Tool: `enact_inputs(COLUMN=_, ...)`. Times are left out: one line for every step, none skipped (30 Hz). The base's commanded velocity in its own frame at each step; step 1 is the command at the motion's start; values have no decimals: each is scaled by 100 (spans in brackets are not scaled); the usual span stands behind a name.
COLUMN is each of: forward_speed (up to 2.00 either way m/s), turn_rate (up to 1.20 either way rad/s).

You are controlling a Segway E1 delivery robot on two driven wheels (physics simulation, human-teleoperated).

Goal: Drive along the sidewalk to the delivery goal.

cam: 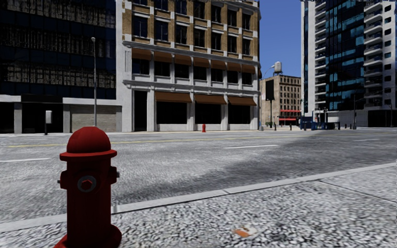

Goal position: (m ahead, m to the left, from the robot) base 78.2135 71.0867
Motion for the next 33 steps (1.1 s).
enact_inputs(forward_speed=0, turn_rate=61)
enact_inputs(forward_speed=0, turn_rate=61)
enact_inputs(forward_speed=0, turn_rate=62)
enact_inputs(forward_speed=0, turn_rate=64)
enact_inputs(forward_speed=0, turn_rate=70)
enact_inputs(forward_speed=0, turn_rate=74)
enact_inputs(forward_speed=0, turn_rate=76)
enact_inputs(forward_speed=0, turn_rate=76)
enact_inputs(forward_speed=0, turn_rate=76)
enact_inputs(forward_speed=0, turn_rate=77)
enact_inputs(forward_speed=0, turn_rate=77)
enact_inputs(forward_speed=0, turn_rate=78)
enact_inputs(forward_speed=0, turn_rate=78)
enact_inputs(forward_speed=0, turn_rate=78)
enact_inputs(forward_speed=0, turn_rate=78)
enact_inputs(forward_speed=0, turn_rate=79)
enact_inputs(forward_speed=0, turn_rate=79)
enact_inputs(forward_speed=0, turn_rate=79)
enact_inputs(forward_speed=0, turn_rate=80)
enact_inputs(forward_speed=0, turn_rate=80)
enact_inputs(forward_speed=0, turn_rate=80)
enact_inputs(forward_speed=0, turn_rate=80)
enact_inputs(forward_speed=0, turn_rate=80)
enact_inputs(forward_speed=0, turn_rate=80)
enact_inputs(forward_speed=0, turn_rate=80)
enact_inputs(forward_speed=0, turn_rate=80)
enact_inputs(forward_speed=0, turn_rate=80)
enact_inputs(forward_speed=0, turn_rate=80)
enact_inputs(forward_speed=0, turn_rate=80)
enact_inputs(forward_speed=0, turn_rate=80)
enact_inputs(forward_speed=0, turn_rate=80)
enact_inputs(forward_speed=0, turn_rate=80)
enact_inputs(forward_speed=0, turn_rate=80)
